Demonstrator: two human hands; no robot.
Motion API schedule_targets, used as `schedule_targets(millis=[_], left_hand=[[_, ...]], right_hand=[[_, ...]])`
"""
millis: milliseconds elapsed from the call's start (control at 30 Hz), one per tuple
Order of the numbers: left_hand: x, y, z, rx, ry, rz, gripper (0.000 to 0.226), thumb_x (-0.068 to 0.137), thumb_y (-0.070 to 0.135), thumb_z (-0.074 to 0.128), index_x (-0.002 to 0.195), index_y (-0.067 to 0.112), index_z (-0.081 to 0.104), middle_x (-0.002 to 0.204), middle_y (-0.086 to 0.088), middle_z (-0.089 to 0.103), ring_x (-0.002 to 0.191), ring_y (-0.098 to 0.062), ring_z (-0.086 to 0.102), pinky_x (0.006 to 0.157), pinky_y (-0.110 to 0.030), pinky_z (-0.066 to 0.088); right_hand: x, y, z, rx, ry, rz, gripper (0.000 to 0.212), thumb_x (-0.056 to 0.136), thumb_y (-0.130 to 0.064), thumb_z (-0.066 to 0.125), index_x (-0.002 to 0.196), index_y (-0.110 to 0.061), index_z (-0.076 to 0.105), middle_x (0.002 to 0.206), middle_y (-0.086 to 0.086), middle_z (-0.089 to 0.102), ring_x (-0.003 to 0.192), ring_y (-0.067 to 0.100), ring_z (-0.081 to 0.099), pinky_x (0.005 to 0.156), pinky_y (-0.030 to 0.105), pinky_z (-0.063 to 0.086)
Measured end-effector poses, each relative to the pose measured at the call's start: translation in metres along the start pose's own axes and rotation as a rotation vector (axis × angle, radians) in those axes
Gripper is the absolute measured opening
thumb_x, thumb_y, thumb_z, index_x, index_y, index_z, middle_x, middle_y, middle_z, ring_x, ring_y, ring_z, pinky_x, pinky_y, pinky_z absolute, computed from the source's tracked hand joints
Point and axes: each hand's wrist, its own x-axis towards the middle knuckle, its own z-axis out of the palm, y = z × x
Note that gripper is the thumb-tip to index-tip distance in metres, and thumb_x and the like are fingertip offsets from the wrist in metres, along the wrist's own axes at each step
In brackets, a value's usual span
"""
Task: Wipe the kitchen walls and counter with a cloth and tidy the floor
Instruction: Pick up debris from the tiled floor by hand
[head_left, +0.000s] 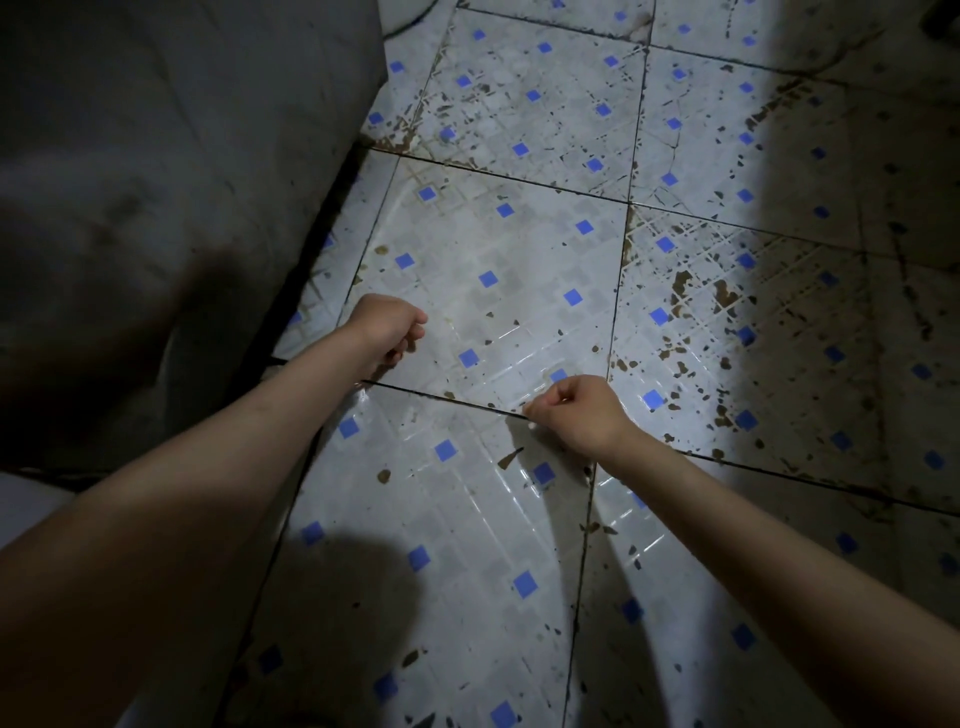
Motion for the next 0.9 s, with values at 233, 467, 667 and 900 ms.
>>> schedule_targets(millis=[233, 467, 667, 900], left_hand=[[0.011, 0.005, 0.014, 0.380, 0.126, 0.231, 0.017, 0.082, 0.017, 0.061, 0.086, 0.005, 0.073, 0.091, -0.004, 0.070, 0.085, -0.016, 0.060, 0.077, -0.023, 0.046], [0.017, -0.003, 0.016, 0.541, 0.144, 0.496, 0.019, 0.074, 0.022, 0.076, 0.090, 0.015, 0.071, 0.096, 0.000, 0.070, 0.094, -0.012, 0.064, 0.083, -0.020, 0.046], [0.015, 0.003, 0.016, 0.692, 0.147, 0.547, 0.011, 0.076, 0.022, 0.075, 0.078, 0.013, 0.069, 0.082, -0.002, 0.068, 0.082, -0.016, 0.062, 0.074, -0.025, 0.048], [0.005, 0.000, 0.024, 0.872, 0.081, 0.482, 0.026, 0.096, 0.024, 0.047, 0.105, 0.001, 0.055, 0.110, -0.019, 0.061, 0.101, -0.033, 0.056, 0.077, -0.031, 0.039]], right_hand=[[0.001, -0.001, 0.005, 0.032, -0.038, 0.004, 0.025, 0.084, -0.016, 0.067, 0.061, -0.013, 0.057, 0.083, 0.008, 0.067, 0.088, 0.020, 0.064, 0.082, 0.029, 0.049], [0.001, 0.003, 0.010, -0.006, -0.057, -0.007, 0.024, 0.085, -0.018, 0.067, 0.063, -0.011, 0.060, 0.069, 0.005, 0.062, 0.070, 0.018, 0.061, 0.078, 0.035, 0.053], [0.002, 0.006, 0.009, 0.016, -0.050, -0.004, 0.020, 0.084, -0.018, 0.068, 0.073, -0.001, 0.067, 0.065, 0.001, 0.060, 0.065, 0.012, 0.058, 0.075, 0.029, 0.051], [-0.001, 0.007, 0.007, 0.010, -0.052, 0.004, 0.019, 0.086, -0.016, 0.065, 0.073, -0.003, 0.064, 0.067, 0.000, 0.060, 0.063, 0.009, 0.056, 0.066, 0.022, 0.048]])
